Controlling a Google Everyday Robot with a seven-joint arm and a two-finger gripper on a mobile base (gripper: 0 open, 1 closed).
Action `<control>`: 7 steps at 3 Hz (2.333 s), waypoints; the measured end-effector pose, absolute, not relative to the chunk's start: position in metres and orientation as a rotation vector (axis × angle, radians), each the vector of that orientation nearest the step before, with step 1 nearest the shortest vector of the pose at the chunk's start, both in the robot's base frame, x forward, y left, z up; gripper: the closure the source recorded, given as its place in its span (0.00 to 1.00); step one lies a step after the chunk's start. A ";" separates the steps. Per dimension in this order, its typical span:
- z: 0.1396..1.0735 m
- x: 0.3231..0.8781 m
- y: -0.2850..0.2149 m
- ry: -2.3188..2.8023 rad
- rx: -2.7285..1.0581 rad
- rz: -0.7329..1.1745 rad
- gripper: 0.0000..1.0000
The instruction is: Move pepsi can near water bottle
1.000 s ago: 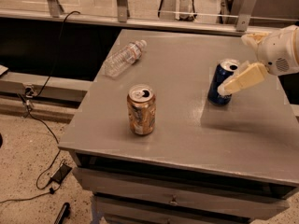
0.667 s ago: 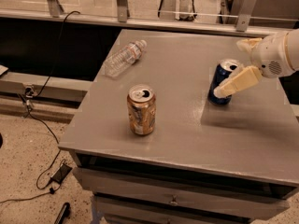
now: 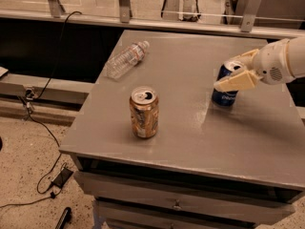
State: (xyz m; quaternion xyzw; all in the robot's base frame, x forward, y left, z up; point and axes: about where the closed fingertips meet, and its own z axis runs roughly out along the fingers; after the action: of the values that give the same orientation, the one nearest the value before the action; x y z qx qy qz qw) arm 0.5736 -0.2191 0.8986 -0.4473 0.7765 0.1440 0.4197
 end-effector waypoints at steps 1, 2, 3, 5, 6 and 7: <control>0.899 0.573 -0.220 1.926 -1.088 0.414 0.64; 0.913 0.571 -0.217 1.862 -1.063 0.494 0.87; 0.942 0.571 -0.211 1.796 -1.057 0.550 1.00; 0.994 0.588 -0.154 1.671 -1.086 0.643 1.00; 1.010 0.596 -0.113 1.609 -1.099 0.679 1.00; 1.016 0.612 -0.072 1.630 -1.090 0.642 1.00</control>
Offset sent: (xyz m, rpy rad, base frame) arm -0.0073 -0.0004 0.0408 0.2633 -0.0494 0.0659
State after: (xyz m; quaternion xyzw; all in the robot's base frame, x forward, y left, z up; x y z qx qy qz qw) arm 0.6125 -0.0723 1.0160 -0.4534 0.6779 0.2672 0.5133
